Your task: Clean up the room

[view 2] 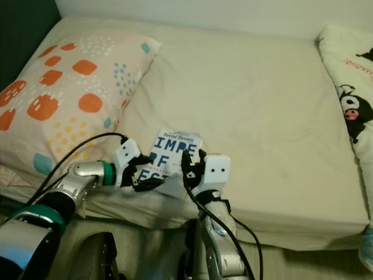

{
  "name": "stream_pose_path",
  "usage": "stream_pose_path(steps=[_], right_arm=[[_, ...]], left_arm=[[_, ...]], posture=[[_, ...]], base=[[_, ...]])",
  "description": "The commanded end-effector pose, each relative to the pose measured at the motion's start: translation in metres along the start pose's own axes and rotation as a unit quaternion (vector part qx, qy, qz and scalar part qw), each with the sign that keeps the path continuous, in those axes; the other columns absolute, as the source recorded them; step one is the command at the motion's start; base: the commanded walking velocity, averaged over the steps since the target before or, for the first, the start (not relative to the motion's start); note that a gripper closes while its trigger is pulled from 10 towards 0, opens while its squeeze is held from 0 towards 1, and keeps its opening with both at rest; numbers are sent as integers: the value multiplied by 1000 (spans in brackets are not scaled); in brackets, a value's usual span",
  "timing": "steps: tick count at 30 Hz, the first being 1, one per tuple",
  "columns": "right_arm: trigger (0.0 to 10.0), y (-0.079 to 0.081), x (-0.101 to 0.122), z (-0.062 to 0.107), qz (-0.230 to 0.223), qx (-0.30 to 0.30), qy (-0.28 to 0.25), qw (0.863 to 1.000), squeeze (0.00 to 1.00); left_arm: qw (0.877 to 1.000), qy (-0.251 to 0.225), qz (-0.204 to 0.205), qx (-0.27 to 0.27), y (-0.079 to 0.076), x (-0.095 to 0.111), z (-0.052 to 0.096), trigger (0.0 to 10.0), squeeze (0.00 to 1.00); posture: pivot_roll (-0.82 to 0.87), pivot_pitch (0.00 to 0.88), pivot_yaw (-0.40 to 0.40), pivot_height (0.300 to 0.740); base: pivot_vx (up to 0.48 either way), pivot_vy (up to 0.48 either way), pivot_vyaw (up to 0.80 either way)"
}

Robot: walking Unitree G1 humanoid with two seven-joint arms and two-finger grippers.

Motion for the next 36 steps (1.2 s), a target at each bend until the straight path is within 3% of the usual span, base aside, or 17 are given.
stream_pose_path(steps=[1,6,9,14,15,17,18,19,20,24,26,27,28,29,30,32,36], right_arm=[[10000,-1,-5,2,-2,-6,12,1000,0],[10000,-2,-6,2,-3,-9,12,1000,0],[10000,-6,-7,4,-8,-22,4,1000,0],[10000,-10,-9,5,-14,-32,1,999,0],[10000,-11,-11,5,-17,-38,1,999,0],[10000,-13,-15,3,-18,-45,3,999,0],[10000,-13,-15,3,-18,-45,3,999,0],[10000,-13,-17,0,-18,-46,4,999,0],[10000,-13,-17,-1,-17,-45,4,999,0],[10000,-10,-17,-8,-19,-37,5,999,0],[10000,-2,-18,-19,-20,-18,7,1000,0],[10000,-2,-18,-19,-20,-18,7,1000,0],[10000,3,-18,-23,-23,-8,9,1000,0],[10000,7,-19,-27,-26,2,11,1000,0],[10000,7,-19,-27,-26,2,11,1000,0],[10000,12,-23,-33,-26,18,22,999,0],[10000,7,-25,-37,-34,21,25,999,0]], left_arm=[[1000,-1,-5,-17,-2,0,0,10000,0],[1000,-4,-17,5,2,2,3,10000,0],[995,-3,-57,83,8,-3,16,10000,0],[985,-28,-33,164,10,-6,33,10000,0],[972,-44,-8,230,11,-5,46,10000,0],[933,-59,38,354,9,-7,77,10000,0],[933,-59,38,354,9,-7,77,10000,0],[913,-57,48,402,7,-8,90,10000,0],[903,-54,51,424,6,-8,95,10000,0],[888,-57,28,455,3,1,103,10000,0],[865,-63,-12,497,1,16,116,10000,0],[865,-63,-12,497,1,16,116,10000,0],[851,-51,-31,522,-2,18,124,10000,0],[836,-33,-26,547,-5,10,132,10000,0],[836,-33,-26,547,-5,10,132,10000,0],[817,11,-22,576,-17,-4,147,10000,0],[799,49,-17,600,-25,-13,165,10000,0]], posture=[[-19,212,10,585],[-8,195,25,585],[19,162,47,585],[26,154,50,585],[65,123,51,585],[89,109,48,585],[89,109,48,585],[115,98,39,585],[115,98,39,585],[165,68,17,585],[187,52,7,585],[187,52,7,585],[199,42,0,585],[217,27,-13,585],[217,27,-13,585],[234,18,-25,585],[252,16,-42,590]], base=[[0,0,0],[0,0,0],[0,0,0],[0,0,0],[0,0,0],[0,0,0],[0,0,0],[0,0,0],[0,0,0],[0,0,0],[0,0,0],[0,0,0],[0,0,0],[0,0,0],[0,0,0],[0,0,0],[0,0,0]])
Point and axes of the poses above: a point about 5 cm out from each wrist's last joint towards the gripper, its own z axis pointing back from the gripper into the wrist, its own x axis along the axis of the wrist's last joint, y = z × x, the point moved 1 cm from there along -z, pointing out of the wrist towards the gripper, and after that the axes turned 13 degrees about -z, right-handed, at the moved point
